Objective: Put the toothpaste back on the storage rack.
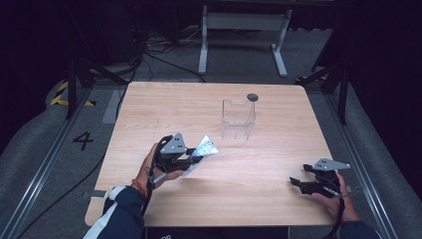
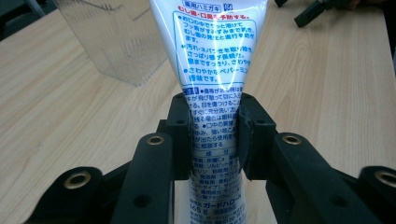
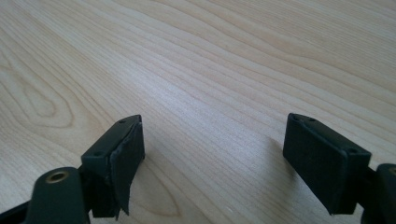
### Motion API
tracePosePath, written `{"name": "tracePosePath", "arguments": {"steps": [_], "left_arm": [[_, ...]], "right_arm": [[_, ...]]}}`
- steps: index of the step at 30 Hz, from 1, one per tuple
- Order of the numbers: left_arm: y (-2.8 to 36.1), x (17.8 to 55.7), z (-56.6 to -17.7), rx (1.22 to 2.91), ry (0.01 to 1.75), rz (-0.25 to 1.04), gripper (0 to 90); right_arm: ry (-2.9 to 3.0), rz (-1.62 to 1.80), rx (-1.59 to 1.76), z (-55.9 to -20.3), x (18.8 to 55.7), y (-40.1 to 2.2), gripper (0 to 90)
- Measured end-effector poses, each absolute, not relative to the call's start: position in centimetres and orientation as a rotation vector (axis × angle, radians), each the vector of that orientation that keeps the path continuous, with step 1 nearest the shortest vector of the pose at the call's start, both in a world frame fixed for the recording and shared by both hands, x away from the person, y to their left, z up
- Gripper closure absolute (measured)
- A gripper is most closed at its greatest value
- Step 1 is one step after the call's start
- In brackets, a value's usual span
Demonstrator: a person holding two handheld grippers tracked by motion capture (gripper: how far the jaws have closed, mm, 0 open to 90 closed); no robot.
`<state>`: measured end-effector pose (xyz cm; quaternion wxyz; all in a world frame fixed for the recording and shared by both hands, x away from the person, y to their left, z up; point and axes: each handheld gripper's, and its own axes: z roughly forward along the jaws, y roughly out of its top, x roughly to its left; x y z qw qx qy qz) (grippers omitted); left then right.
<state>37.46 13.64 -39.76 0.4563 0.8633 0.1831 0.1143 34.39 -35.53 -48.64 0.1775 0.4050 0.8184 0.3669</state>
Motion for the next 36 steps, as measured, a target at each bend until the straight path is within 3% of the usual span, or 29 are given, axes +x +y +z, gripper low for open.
{"name": "tracePosePath", "arguments": {"steps": [36], "left_arm": [[8.1, 45.2, -32.8, 1.940, 0.426, 0.326, 70.7]], "right_arm": [[2.316, 1.038, 1.146, -48.6, 34.4, -35.5, 21.1]]}}
